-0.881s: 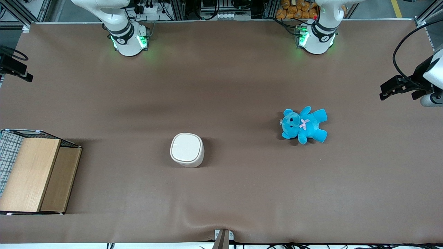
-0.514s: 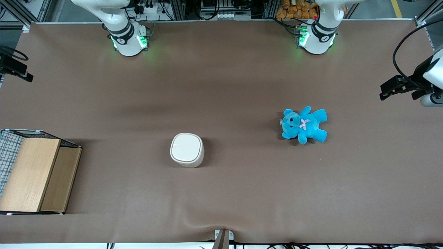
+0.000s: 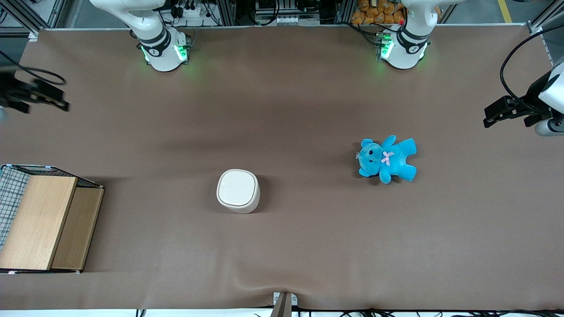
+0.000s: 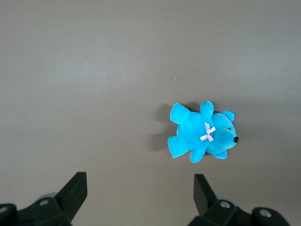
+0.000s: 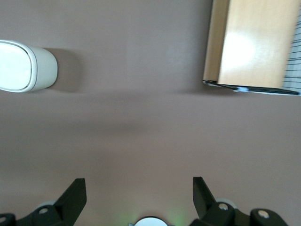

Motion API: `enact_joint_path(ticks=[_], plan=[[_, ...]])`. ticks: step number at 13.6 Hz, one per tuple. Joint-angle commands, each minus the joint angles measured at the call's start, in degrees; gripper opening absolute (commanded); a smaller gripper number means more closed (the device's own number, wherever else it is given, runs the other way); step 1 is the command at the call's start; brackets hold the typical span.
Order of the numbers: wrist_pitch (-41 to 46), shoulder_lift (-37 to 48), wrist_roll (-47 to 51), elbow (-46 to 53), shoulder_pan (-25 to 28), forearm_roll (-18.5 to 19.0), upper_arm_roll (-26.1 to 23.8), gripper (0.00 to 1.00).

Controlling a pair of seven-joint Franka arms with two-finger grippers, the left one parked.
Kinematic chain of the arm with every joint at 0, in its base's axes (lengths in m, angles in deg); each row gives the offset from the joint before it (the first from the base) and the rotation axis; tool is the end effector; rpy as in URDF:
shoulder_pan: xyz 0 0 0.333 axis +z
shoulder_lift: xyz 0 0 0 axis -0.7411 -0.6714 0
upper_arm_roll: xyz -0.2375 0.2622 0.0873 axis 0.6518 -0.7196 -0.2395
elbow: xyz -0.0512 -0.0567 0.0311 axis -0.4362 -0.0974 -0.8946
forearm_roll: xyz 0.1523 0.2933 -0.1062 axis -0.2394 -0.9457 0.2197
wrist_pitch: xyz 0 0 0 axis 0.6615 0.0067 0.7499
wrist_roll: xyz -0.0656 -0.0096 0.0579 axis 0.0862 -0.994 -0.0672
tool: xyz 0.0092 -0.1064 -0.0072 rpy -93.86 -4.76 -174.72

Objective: Open trash can with right arm
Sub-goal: 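Move the right gripper over to the white trash can's lid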

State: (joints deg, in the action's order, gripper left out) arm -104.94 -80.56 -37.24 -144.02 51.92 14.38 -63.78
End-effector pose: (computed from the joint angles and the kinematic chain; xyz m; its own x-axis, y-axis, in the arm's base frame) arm 0.5164 0.0123 0.6757 0.9924 0.0313 -0.1192 0.0280 -0.9992 -0.0297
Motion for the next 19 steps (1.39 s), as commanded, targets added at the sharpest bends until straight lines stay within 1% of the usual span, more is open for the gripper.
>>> enact_joint_path(ticks=[1,4,5,7,8,9,10,11,15,19], plan=[[-2.3,-4.4,3.4,1.2,5.4,0.5,0.2,1.0],[-6.8,-7.9,8.0,1.2,9.1,-0.1,0.1,1.0],[-7.7,-9.3,9.9,1.2,10.8,-0.5,0.2,0.95],[-10.5,-11.5,11.7,1.2,13.5,-0.8,0.2,0.61],[-12.2,-12.4,12.2,1.2,14.5,-1.0,0.2,0.42],[-14.0,-14.0,12.6,1.2,15.5,-2.0,0.2,0.18],[-15.9,-15.8,14.0,1.2,16.4,-3.6,0.2,0.0],[-17.6,-17.5,16.4,1.2,16.9,-4.7,0.2,0.0],[-23.5,-24.0,22.3,3.8,18.6,-5.0,0.2,0.0],[-24.3,-31.7,26.4,9.6,21.0,-5.0,0.2,0.0]])
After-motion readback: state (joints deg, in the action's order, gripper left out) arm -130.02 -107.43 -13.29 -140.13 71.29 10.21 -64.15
